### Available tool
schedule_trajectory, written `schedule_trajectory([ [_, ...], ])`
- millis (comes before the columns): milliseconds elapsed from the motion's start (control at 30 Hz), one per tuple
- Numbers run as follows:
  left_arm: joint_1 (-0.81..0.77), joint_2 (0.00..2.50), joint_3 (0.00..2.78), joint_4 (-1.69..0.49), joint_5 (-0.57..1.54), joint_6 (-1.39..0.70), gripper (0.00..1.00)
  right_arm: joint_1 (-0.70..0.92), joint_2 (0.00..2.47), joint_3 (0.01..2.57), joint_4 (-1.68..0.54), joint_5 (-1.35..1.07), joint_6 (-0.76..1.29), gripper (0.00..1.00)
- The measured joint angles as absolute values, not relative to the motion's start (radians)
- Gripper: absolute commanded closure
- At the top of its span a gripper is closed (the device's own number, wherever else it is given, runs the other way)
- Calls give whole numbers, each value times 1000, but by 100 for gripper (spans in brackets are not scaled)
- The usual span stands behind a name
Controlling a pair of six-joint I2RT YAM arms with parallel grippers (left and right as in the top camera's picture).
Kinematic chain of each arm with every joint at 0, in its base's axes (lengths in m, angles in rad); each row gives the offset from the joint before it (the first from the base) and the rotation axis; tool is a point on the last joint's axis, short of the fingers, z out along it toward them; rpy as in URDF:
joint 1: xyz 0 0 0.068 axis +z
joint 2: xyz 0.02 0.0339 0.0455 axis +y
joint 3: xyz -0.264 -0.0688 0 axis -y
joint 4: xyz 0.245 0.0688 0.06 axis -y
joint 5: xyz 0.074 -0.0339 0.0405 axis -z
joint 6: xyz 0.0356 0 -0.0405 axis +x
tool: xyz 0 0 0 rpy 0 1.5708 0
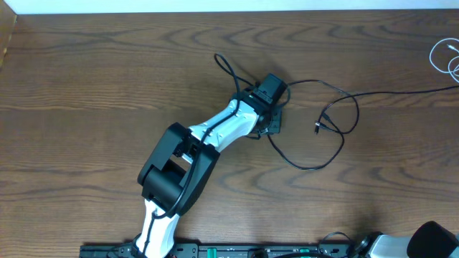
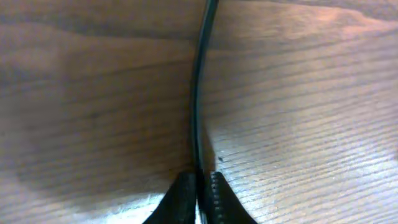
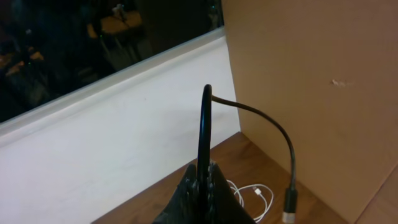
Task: Untangle cables
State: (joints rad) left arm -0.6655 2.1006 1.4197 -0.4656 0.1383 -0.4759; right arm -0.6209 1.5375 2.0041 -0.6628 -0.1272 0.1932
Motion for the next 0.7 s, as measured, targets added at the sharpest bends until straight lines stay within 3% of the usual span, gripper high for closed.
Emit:
schedule_trajectory([
  [267, -652, 2100, 1426, -501, 88, -473, 93, -621, 1538, 2004, -681, -128, 193, 99],
  [700, -393, 2071, 1416, -750, -36, -410, 93, -646, 1538, 2004, -621, -164, 197, 99],
])
